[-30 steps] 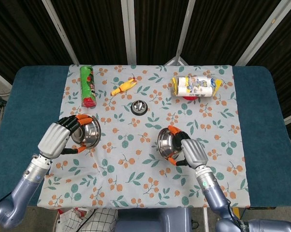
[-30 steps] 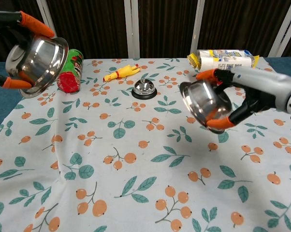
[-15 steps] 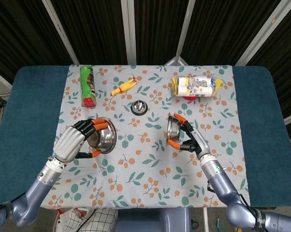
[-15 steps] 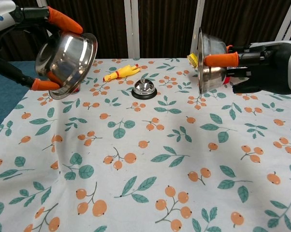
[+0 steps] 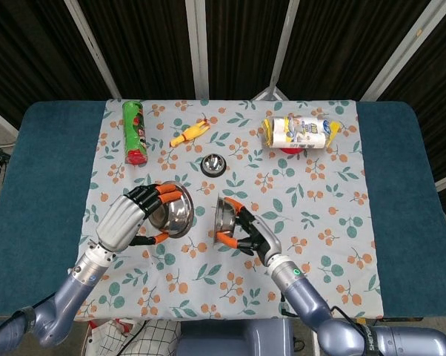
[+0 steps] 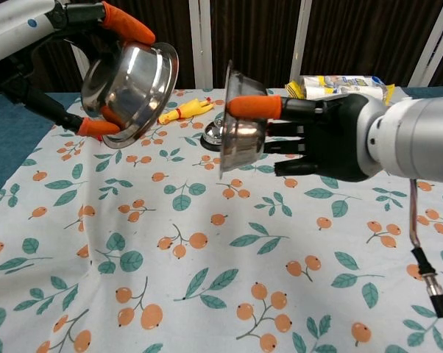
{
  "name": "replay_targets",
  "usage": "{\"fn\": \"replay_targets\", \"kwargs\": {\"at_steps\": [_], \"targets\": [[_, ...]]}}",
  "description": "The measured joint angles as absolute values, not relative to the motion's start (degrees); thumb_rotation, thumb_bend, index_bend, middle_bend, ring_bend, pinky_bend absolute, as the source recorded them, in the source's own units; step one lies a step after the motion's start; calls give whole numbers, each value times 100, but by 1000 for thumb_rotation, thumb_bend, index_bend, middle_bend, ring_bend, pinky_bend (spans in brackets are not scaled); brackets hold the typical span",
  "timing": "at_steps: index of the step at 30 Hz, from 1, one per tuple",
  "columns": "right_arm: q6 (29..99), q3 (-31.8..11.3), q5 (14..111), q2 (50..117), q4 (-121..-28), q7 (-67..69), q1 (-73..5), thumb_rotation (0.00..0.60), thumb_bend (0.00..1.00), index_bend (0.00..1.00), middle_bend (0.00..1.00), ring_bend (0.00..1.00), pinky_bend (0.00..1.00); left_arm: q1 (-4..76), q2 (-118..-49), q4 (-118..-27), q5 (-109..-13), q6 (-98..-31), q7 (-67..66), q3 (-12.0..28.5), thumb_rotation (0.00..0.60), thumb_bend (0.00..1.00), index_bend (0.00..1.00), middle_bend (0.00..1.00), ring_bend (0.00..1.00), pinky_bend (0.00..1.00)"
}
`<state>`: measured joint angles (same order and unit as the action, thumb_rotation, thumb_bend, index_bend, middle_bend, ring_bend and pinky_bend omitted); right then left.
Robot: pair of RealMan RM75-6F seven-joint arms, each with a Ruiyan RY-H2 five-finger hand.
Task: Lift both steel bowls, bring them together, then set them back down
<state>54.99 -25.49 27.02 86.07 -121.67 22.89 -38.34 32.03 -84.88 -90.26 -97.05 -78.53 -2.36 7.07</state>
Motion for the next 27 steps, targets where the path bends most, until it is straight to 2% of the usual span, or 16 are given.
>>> {"fn": "replay_targets", "kwargs": {"at_steps": [13,27], "targets": [[6048,-2749,2280,9056,-12457,1990,-4187,600,336,1000,894,919,1000,3326,-8717,-8912,-9743,-7752,-267,671,600,594,632,690,542,761],[6086,-2885,2101,8922,-12668,1945,-4125,600,336,1000,894,918,1000,3474,-9031,-8557,-9975,-7820,-222,629,600,601,633,693,542,761]]}}
